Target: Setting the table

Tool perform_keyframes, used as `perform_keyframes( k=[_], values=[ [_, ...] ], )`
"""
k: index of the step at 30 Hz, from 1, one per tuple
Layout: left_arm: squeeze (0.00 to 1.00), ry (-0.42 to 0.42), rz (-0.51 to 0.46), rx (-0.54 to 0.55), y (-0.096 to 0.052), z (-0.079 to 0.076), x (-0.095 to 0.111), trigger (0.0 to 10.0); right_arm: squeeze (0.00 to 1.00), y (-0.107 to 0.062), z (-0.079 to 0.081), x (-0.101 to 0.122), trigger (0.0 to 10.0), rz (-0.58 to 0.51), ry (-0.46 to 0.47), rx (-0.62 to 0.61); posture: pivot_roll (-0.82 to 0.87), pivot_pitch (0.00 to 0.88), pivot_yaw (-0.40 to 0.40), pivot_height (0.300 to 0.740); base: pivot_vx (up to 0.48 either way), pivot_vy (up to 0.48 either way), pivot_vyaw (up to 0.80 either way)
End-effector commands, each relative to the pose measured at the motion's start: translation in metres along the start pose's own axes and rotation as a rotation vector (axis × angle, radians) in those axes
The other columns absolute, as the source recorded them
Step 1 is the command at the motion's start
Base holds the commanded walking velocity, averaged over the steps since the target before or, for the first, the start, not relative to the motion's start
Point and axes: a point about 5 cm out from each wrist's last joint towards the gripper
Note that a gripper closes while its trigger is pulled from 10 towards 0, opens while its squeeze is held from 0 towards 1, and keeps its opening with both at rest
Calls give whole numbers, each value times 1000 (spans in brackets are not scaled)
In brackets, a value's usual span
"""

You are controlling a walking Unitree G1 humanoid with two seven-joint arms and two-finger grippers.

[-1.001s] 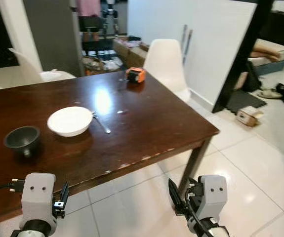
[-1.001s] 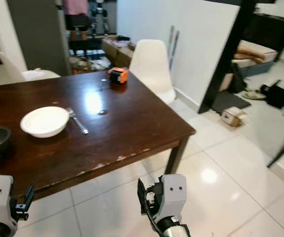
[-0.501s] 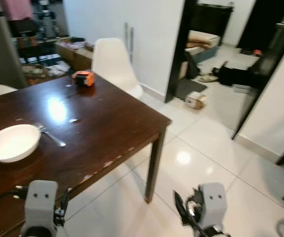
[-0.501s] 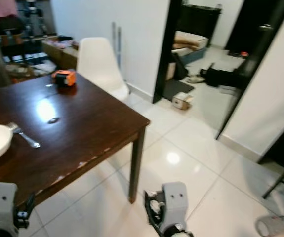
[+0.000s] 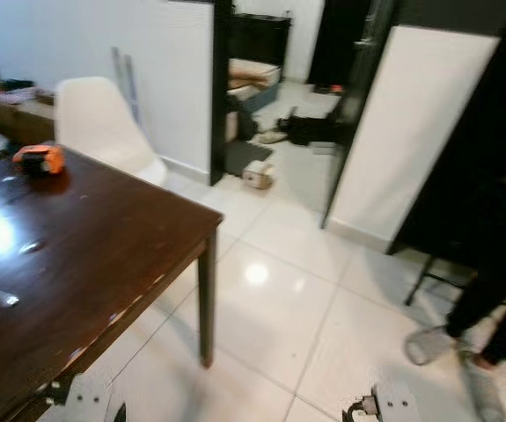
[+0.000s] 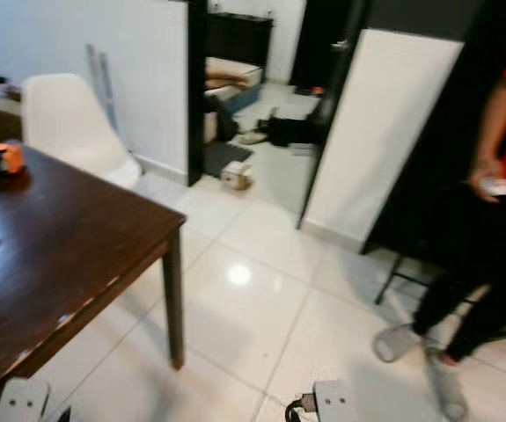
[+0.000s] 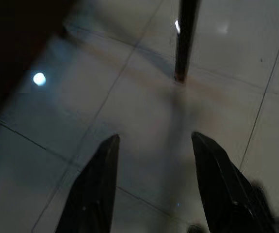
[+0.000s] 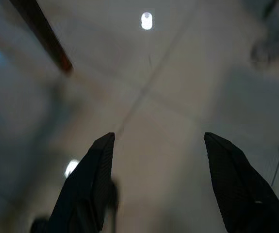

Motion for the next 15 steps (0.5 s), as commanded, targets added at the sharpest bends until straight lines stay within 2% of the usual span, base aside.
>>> perform_keyframes(
  k=[1,2,7,15],
  values=[
    [0,27,39,5,0,1,-15,10000,0,-6,-4,-23,10000,79,14,-7,42,146,46,740,0,0,-775],
    [0,32,64,8,2,0,-24,10000,0,-8,-6,-33,10000,116,13,-9,39,143,45,740,0,0,-775],
    [0,38,91,1,5,-4,-33,10000,0,-10,-6,-45,10000,160,13,-10,36,140,47,740,0,0,-775],
    [0,39,88,4,7,-2,-36,10000,0,-8,-7,-45,10000,143,46,-22,36,139,50,740,0,0,-775]
  ],
)
Point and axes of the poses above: a point about 5 cm out from each wrist's last joint towards the gripper, its own y axis pointing out of the wrist towards the gripper, its own x axis along the axis of the wrist's last joint, z = x × y
